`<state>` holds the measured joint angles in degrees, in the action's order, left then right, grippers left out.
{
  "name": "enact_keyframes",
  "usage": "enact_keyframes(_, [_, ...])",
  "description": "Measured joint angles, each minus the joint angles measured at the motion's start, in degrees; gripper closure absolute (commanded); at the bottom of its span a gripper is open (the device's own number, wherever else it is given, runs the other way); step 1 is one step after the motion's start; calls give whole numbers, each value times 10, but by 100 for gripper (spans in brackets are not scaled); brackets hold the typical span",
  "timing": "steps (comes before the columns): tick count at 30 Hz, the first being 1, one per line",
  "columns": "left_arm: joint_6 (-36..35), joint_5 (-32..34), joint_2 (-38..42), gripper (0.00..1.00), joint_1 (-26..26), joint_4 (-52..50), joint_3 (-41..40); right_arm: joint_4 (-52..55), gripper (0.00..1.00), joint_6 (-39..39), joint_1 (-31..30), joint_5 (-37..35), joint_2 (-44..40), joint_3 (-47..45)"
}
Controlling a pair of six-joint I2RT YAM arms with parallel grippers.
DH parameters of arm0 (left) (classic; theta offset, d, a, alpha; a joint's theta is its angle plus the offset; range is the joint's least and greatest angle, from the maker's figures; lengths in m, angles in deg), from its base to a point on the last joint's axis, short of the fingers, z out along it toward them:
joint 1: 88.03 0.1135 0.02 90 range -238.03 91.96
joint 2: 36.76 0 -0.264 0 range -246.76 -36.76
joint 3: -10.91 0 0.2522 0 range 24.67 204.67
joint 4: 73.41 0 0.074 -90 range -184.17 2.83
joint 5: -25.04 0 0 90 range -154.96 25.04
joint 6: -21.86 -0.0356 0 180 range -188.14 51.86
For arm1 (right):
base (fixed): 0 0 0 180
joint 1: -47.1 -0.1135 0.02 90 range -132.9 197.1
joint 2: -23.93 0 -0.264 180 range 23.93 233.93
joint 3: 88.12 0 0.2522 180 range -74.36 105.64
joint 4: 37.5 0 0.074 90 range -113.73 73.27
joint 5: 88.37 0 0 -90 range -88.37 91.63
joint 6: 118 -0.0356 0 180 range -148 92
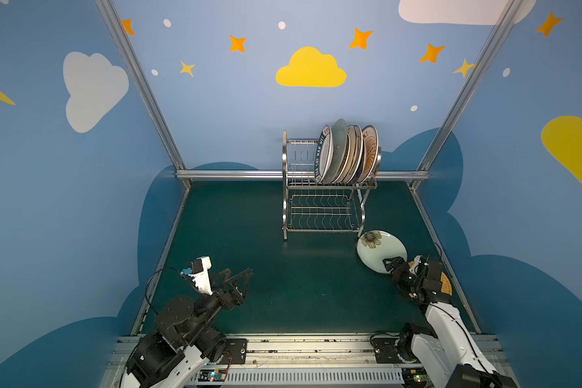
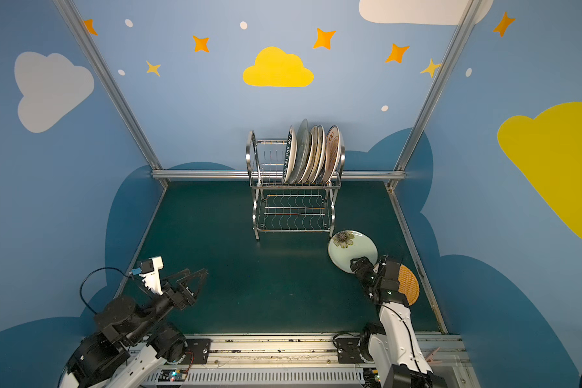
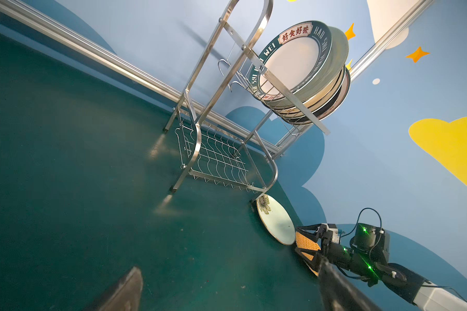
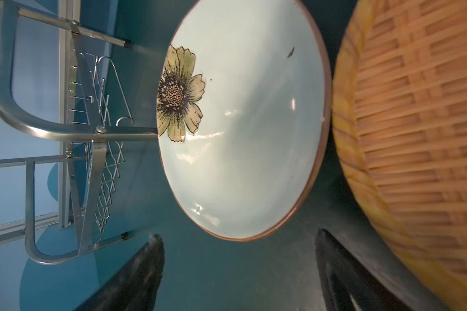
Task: Load plates into a dish rack
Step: Pick up the plate from the middle-right of the table.
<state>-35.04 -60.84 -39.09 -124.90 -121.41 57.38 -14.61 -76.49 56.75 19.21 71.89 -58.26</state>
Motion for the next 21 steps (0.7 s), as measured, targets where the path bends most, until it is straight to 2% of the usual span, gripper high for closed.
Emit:
enact_keyframes(15, [2, 10, 3, 0, 0, -7, 0, -96, 27, -51, 11, 1, 100, -7])
enact_keyframes(21, [2, 14, 7, 0, 0, -8, 0, -133, 37, -73, 12, -10, 136, -7])
